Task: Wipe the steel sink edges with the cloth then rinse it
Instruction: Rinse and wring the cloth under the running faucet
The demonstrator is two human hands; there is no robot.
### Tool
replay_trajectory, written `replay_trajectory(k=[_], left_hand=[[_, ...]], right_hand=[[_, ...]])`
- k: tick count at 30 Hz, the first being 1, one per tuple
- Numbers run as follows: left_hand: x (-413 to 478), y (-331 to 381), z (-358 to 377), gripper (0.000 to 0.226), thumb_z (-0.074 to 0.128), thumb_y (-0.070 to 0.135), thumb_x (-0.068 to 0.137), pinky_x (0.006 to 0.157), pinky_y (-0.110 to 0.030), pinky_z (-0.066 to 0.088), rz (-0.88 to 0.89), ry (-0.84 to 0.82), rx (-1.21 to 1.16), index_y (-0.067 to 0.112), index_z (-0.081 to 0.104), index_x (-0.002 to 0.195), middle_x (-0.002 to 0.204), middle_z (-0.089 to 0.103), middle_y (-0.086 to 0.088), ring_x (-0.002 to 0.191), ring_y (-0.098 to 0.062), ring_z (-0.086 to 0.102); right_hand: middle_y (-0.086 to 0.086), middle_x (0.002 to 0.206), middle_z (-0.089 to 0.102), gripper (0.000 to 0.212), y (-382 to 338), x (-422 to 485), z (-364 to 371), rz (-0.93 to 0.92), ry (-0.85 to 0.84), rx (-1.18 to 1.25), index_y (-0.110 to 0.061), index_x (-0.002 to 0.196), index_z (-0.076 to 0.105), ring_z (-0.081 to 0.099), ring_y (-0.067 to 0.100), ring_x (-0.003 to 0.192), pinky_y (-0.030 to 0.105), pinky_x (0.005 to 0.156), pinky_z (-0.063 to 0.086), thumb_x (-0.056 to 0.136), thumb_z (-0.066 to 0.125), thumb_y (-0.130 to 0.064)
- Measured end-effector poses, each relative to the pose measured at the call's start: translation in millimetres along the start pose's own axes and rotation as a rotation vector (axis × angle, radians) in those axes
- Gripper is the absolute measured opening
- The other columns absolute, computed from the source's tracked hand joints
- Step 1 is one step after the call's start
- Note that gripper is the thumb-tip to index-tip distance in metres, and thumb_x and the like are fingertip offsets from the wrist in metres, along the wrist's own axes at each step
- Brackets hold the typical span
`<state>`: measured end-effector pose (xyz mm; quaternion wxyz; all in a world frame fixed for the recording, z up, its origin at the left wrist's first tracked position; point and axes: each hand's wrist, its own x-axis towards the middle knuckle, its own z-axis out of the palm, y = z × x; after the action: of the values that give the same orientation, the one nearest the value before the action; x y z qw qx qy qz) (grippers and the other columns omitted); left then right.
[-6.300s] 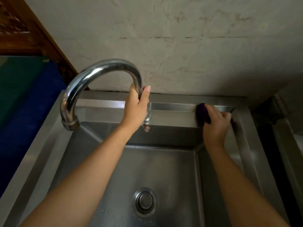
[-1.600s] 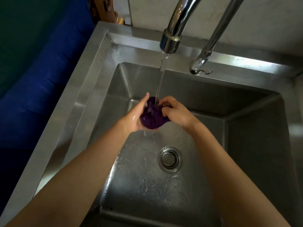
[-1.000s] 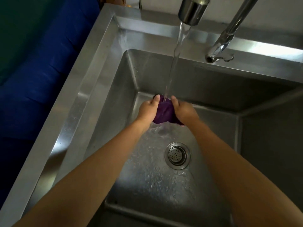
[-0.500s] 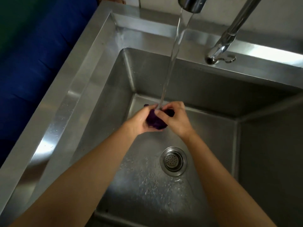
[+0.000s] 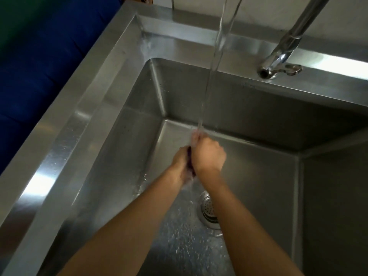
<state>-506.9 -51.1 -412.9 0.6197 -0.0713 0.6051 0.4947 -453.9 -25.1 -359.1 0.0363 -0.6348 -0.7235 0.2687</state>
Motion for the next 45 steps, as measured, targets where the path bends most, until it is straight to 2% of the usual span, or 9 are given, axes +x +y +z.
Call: replay_trajectory(k=[5, 11, 16, 23, 26, 33, 39, 42, 45], left_hand=[[2.4, -7.4, 2.9, 0.031, 0.049, 0.041, 0.09, 0.045, -0.019, 0.042, 0.059, 0.155, 0.177, 0.017, 0.059, 0.073, 0.068, 0.064, -0.004, 0.064, -0.021, 0.061], [12.8, 12.1, -17.9, 0.038, 0.049, 0.045, 0.09, 0.051, -0.025, 0.044, -0.006, 0.119, 0.156, 0.013, 0.056, 0.071, 0.066, 0.059, -0.006, 0.062, -0.019, 0.057], [-5.2, -2.6, 6.3, 0.041, 0.026, 0.02, 0.102, 0.041, -0.013, 0.045, 0.063, 0.031, 0.189, 0.011, 0.049, 0.069, 0.038, 0.058, 0.002, 0.036, -0.008, 0.057], [4.6, 1.4, -7.3, 0.036, 0.05, 0.047, 0.089, 0.057, -0.025, 0.047, 0.182, 0.211, 0.47, 0.014, 0.063, 0.085, 0.076, 0.063, -0.004, 0.071, -0.02, 0.061], [5.5, 13.2, -19.9, 0.02, 0.052, 0.034, 0.09, 0.043, -0.023, 0.05, 0.104, 0.096, 0.374, 0.015, 0.059, 0.087, 0.085, 0.064, -0.008, 0.066, -0.017, 0.061], [1.0, 35.4, -46.4, 0.044, 0.051, 0.035, 0.084, 0.073, -0.047, 0.059, -0.119, -0.328, 0.013, -0.002, 0.06, 0.107, 0.1, 0.067, -0.024, 0.087, -0.039, 0.068], [-4.8, 28.8, -12.0, 0.007, 0.056, 0.023, 0.089, 0.041, -0.018, 0.048, 0.107, -0.245, 0.089, 0.017, 0.06, 0.09, 0.075, 0.067, -0.002, 0.053, -0.011, 0.065], [-0.7, 33.7, -19.2, 0.024, 0.057, 0.014, 0.082, 0.052, -0.022, 0.048, 0.202, -0.183, 0.033, 0.022, 0.056, 0.105, 0.085, 0.061, 0.0, 0.068, -0.013, 0.061], [-4.0, 35.0, -21.6, 0.017, 0.052, 0.034, 0.091, 0.069, -0.03, 0.054, 0.132, -0.154, 0.264, 0.024, 0.065, 0.095, 0.089, 0.065, 0.002, 0.08, -0.014, 0.063]], right_hand=[[0.024, 0.109, 0.065, 0.049, 30.1, 28.2, 8.7, 0.109, -0.051, 0.163, -0.007, 0.111, 0.059, 0.059, 0.04, 0.104, 0.042, 0.087, 0.045, 0.1, 0.023, -0.04], [0.012, 0.096, 0.068, 0.036, 26.9, -28.7, 17.3, -0.289, -0.012, 0.1, -0.021, 0.115, 0.048, 0.064, 0.031, 0.085, 0.035, 0.066, 0.048, 0.095, 0.034, -0.047], [0.017, 0.103, 0.068, 0.043, 9.1, -1.5, 13.2, 0.099, 0.079, 0.152, -0.013, 0.104, 0.059, 0.062, 0.036, 0.099, 0.036, 0.074, 0.046, 0.099, 0.029, -0.043], [0.024, 0.111, 0.063, 0.049, 39.0, 34.7, 18.1, 0.135, -0.098, 0.249, -0.006, 0.111, 0.056, 0.058, 0.039, 0.106, 0.039, 0.084, 0.044, 0.099, 0.028, -0.044], [0.022, 0.104, 0.065, 0.035, 52.7, 32.5, 15.5, -0.031, -0.079, 0.246, -0.007, 0.107, 0.054, 0.061, 0.036, 0.098, 0.039, 0.081, 0.045, 0.096, 0.042, -0.037], [0.0, 0.091, 0.055, 0.031, 46.6, 19.7, -20.7, -0.444, -0.386, 0.615, -0.015, 0.082, 0.062, 0.053, 0.004, 0.087, 0.002, 0.079, 0.036, 0.072, 0.058, 0.013], [0.011, 0.118, 0.058, 0.049, 42.1, 10.4, -1.0, 0.129, -0.417, 0.738, -0.016, 0.118, 0.052, 0.062, 0.026, 0.101, 0.046, 0.085, 0.056, 0.086, 0.053, -0.053], [0.01, 0.098, 0.063, 0.025, 45.3, 10.4, -7.3, 0.12, -0.462, 0.746, -0.014, 0.108, 0.058, 0.064, 0.021, 0.072, 0.032, 0.053, 0.059, 0.091, 0.056, -0.032], [0.009, 0.106, 0.066, 0.025, 47.8, 18.2, -9.8, -0.12, -0.215, 0.55, -0.012, 0.112, 0.062, 0.063, 0.022, 0.09, 0.034, 0.076, 0.054, 0.088, 0.057, -0.01]])
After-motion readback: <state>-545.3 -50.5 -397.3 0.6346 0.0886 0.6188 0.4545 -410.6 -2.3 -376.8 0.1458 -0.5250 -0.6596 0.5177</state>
